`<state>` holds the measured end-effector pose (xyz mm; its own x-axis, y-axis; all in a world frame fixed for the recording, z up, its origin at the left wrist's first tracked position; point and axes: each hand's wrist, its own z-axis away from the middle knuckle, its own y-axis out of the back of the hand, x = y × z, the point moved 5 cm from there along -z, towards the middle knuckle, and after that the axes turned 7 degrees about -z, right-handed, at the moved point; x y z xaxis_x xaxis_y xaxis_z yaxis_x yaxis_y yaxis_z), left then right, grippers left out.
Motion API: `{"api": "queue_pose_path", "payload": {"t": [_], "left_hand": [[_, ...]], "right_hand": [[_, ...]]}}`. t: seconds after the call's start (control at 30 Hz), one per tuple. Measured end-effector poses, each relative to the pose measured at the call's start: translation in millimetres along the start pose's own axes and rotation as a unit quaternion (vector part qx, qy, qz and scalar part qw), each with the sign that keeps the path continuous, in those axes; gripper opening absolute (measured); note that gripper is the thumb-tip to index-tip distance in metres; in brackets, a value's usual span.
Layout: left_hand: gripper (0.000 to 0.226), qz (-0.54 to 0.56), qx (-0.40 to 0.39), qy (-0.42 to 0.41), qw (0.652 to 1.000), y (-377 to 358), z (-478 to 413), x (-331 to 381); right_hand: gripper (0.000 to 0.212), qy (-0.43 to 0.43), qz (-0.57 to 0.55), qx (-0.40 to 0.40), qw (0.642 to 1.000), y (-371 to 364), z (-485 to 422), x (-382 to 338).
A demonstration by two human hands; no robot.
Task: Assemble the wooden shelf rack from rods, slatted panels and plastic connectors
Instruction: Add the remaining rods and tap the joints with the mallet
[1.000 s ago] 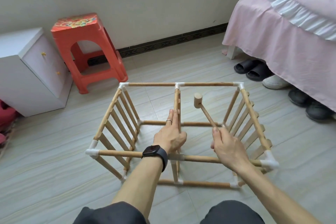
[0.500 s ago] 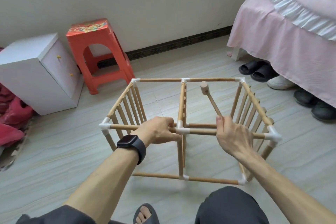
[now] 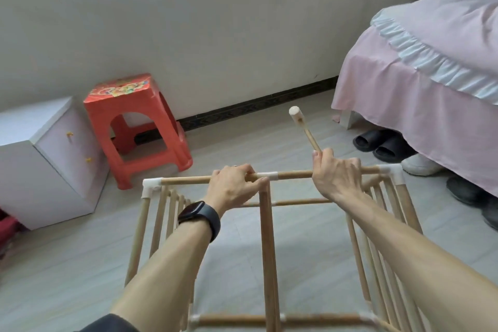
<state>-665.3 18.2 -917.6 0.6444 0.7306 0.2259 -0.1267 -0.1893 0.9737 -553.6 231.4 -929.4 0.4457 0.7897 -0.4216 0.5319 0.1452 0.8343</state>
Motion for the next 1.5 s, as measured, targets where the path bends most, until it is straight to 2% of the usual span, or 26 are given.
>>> {"api": "queue_pose_path", "payload": {"t": [0.13, 0.37, 0.53, 0.63, 0.7, 0.8, 0.93, 1.03, 1.17, 1.2, 1.3, 1.33, 1.43, 1.5], "left_hand": [[0.048, -0.018, 0.011, 0.001, 1.000, -34.4, -24.6, -9.1], [0.049, -0.002, 0.003, 0.055, 0.998, -94.4, -31.2, -30.3], [0.050, -0.024, 0.017, 0.081, 0.996, -101.7, -13.7, -24.5], [0.049, -0.005, 0.075, 0.141, 0.987, -97.4, 17.0, -5.5], [0.051, 0.022, 0.071, 0.176, 0.982, -103.4, 43.1, 13.5], [0.037, 0.068, -0.008, 0.216, 0.974, -122.7, 75.9, 40.8], [0.012, 0.116, -0.020, 0.271, 0.955, -131.7, 99.1, 47.7], [0.006, 0.119, -0.007, 0.275, 0.954, -129.8, 100.8, 47.9], [0.006, 0.123, 0.002, 0.277, 0.953, -130.2, 98.5, 49.2], [0.006, 0.119, 0.002, 0.277, 0.953, -130.5, 98.8, 49.1], [0.010, 0.115, 0.004, 0.277, 0.954, -130.2, 99.8, 48.9], [0.010, 0.114, 0.004, 0.275, 0.955, -130.3, 99.6, 49.0], [0.013, 0.115, 0.008, 0.274, 0.955, -131.6, 97.6, 48.3], [0.014, 0.111, 0.009, 0.275, 0.955, -132.1, 97.8, 48.4]], "right_hand": [[0.036, -0.006, -0.026, -0.035, 0.999, -41.9, -16.4, 14.7], [0.035, -0.016, -0.054, -0.123, 0.991, -93.4, -10.2, 35.4], [0.037, 0.005, -0.108, -0.116, 0.987, -83.2, 9.1, 36.2], [0.039, 0.015, -0.193, -0.086, 0.977, -59.0, 30.5, 25.5], [0.040, 0.023, -0.211, -0.087, 0.973, -44.9, 50.4, 15.4], [0.041, 0.012, -0.176, -0.156, 0.972, -40.4, 78.3, 4.6], [0.046, 0.012, -0.101, -0.213, 0.972, -41.1, 102.9, -6.0], [0.045, 0.019, -0.073, -0.197, 0.978, -38.2, 103.7, -13.7], [0.037, 0.049, -0.193, -0.088, 0.976, -24.0, 98.3, -28.5], [0.037, 0.053, -0.175, -0.094, 0.979, -25.7, 98.2, -30.1], [0.044, 0.030, -0.005, -0.192, 0.981, -45.8, 102.7, -19.6], [0.045, 0.026, 0.008, -0.191, 0.981, -47.4, 103.1, -16.3], [0.041, 0.056, -0.110, -0.096, 0.988, -34.2, 104.6, -19.4], [0.039, 0.065, -0.115, -0.098, 0.986, -31.3, 104.2, -20.3]]}}
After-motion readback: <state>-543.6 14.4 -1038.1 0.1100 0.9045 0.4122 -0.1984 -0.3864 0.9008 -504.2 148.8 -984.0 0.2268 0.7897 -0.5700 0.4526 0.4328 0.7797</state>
